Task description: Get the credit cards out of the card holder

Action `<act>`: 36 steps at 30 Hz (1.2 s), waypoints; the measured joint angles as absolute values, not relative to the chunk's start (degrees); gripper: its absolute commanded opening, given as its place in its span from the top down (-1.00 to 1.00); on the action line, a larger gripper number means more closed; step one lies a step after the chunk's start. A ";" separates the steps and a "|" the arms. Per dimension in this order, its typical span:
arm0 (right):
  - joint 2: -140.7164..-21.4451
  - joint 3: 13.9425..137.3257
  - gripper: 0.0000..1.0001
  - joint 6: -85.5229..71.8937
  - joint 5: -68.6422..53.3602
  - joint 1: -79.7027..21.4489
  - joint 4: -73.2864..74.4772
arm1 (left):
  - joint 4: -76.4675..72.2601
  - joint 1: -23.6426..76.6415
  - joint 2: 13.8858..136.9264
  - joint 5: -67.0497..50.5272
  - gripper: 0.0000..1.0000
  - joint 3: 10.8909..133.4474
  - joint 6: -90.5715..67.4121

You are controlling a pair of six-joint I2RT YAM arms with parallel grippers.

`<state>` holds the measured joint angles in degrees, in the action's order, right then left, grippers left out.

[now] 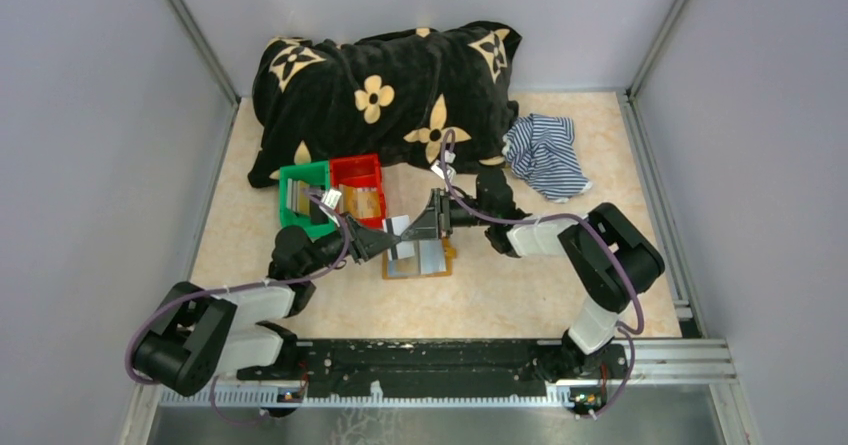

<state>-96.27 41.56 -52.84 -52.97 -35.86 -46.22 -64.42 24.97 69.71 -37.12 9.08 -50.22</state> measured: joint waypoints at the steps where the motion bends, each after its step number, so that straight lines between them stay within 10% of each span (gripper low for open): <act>1: -96.27 41.19 0.70 -53.21 -53.06 -35.86 -46.78 | -64.88 24.97 70.02 -37.12 1.00 9.10 -50.46; 13: -96.25 39.72 0.99 -55.35 -53.98 -35.51 -51.11 | -72.84 24.91 74.94 -37.47 0.99 8.78 -53.60; 23: -96.25 39.86 1.00 -55.77 -54.68 -35.44 -51.57 | -67.46 24.58 73.52 -35.27 -0.29 8.82 -50.76; 36: -100.05 58.15 1.00 -46.70 -49.65 -33.06 -33.43 | -16.29 23.35 47.86 -8.84 -0.71 23.16 -32.01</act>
<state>-100.05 58.15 -46.70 -49.65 -33.06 -33.43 -16.29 23.35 47.86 -8.84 23.16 -32.01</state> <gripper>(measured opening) 0.009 0.846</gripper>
